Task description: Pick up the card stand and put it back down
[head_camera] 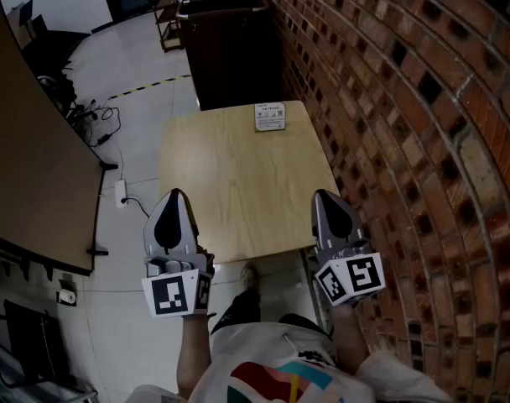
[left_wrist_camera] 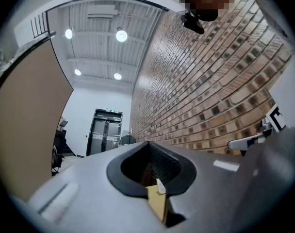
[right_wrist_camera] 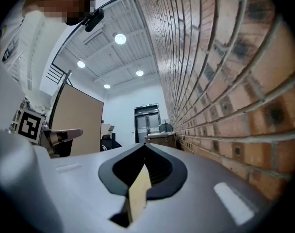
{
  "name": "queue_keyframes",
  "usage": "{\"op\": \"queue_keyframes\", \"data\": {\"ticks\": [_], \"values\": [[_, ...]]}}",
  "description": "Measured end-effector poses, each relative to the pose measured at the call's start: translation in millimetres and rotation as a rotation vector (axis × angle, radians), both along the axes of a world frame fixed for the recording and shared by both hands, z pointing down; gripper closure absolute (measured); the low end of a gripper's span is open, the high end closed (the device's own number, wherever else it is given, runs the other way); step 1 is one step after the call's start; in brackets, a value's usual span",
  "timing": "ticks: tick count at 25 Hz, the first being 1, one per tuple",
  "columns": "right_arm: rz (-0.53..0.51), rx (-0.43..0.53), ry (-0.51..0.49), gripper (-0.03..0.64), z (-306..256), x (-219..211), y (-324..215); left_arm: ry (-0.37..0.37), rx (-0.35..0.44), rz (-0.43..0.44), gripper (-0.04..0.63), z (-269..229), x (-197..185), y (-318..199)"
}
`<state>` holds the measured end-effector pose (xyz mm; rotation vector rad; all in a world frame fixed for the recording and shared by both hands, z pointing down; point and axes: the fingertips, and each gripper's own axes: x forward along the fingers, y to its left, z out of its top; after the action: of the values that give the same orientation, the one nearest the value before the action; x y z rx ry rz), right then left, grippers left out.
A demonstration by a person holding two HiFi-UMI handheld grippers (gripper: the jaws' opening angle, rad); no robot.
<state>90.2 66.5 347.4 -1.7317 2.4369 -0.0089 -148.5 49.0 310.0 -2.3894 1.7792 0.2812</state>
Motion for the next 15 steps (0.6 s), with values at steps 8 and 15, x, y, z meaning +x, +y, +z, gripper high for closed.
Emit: {"op": "queue_keyframes", "data": {"ticks": [8,15], "values": [[0.020,-0.095,-0.004,0.563,16,-7,-108,0.014,-0.055,-0.014,0.601,11,-12,-106],[-0.001,-0.178,0.019,0.566,42,-14,-152,0.040,-0.004,-0.071,0.601,-10,-29,-135]]}}
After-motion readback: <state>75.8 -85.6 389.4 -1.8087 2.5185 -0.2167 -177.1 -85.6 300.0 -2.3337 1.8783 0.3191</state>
